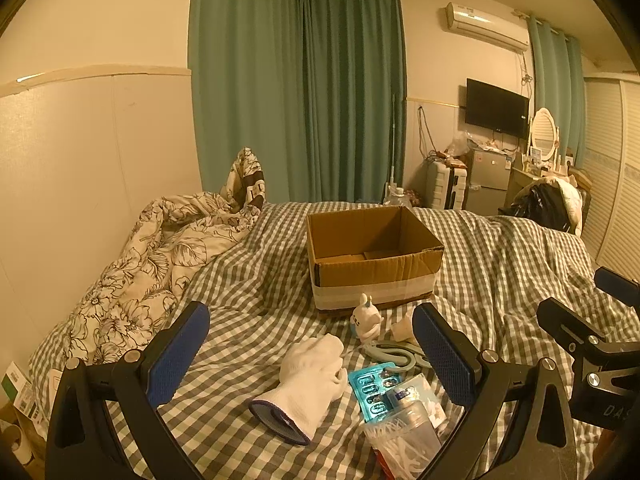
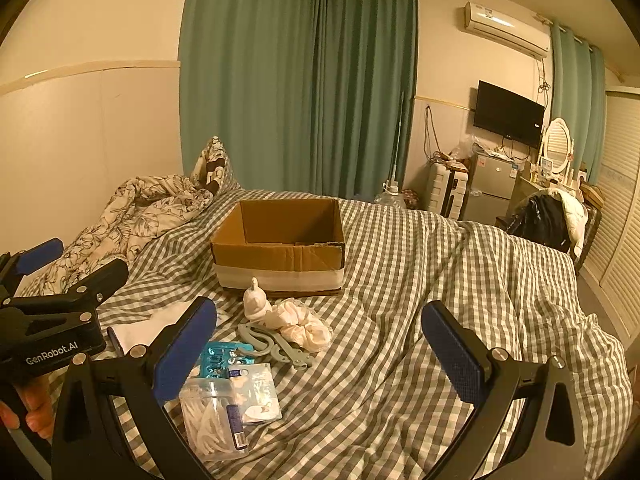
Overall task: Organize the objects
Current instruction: 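Move both tools toward the items lying beside the cardboard box, then grasp the clear floss-pick jar with the right tool while the left tool grasps the white glove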
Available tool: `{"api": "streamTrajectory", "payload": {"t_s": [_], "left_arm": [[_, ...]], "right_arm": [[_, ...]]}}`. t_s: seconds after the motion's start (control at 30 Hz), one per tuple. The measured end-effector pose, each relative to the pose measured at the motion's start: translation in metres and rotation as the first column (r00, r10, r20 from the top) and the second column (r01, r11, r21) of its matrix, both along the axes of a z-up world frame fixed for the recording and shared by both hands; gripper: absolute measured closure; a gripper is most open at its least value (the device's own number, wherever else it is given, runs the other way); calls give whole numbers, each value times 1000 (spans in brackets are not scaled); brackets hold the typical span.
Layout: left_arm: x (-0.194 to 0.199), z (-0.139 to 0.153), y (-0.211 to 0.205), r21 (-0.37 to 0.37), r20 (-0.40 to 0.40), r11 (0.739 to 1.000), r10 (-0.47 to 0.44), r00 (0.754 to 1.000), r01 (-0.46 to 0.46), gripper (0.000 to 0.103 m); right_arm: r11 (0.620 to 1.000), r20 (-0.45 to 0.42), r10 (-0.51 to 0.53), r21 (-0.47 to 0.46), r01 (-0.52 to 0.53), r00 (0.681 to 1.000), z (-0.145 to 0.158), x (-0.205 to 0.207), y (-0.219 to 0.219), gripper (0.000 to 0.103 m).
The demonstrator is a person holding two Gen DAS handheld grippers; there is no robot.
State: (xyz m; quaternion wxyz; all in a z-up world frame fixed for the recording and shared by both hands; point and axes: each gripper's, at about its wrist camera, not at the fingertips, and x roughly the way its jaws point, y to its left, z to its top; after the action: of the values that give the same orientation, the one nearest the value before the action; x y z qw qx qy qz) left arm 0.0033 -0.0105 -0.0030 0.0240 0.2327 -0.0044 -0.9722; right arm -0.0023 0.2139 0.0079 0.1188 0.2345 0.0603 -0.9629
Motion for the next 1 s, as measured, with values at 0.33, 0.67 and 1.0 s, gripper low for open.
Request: {"api": "streamTrajectory", "payload": {"t_s": [0.33, 0.67, 1.0], "left_arm": [[3, 0, -2, -1, 10, 1000, -23, 1000, 23, 0], [6, -2, -15, 5, 28, 999, -33, 999, 33, 0], [-10, -47, -47, 24, 167, 1000, 3, 986, -7, 2]], "right_arm": [[1000, -5, 21, 17, -21, 1000, 1, 5, -8, 0], [998, -7, 53, 39, -52, 999, 1, 13, -20, 0], [979, 207, 166, 83, -186, 964, -65, -1, -60, 0]]}}
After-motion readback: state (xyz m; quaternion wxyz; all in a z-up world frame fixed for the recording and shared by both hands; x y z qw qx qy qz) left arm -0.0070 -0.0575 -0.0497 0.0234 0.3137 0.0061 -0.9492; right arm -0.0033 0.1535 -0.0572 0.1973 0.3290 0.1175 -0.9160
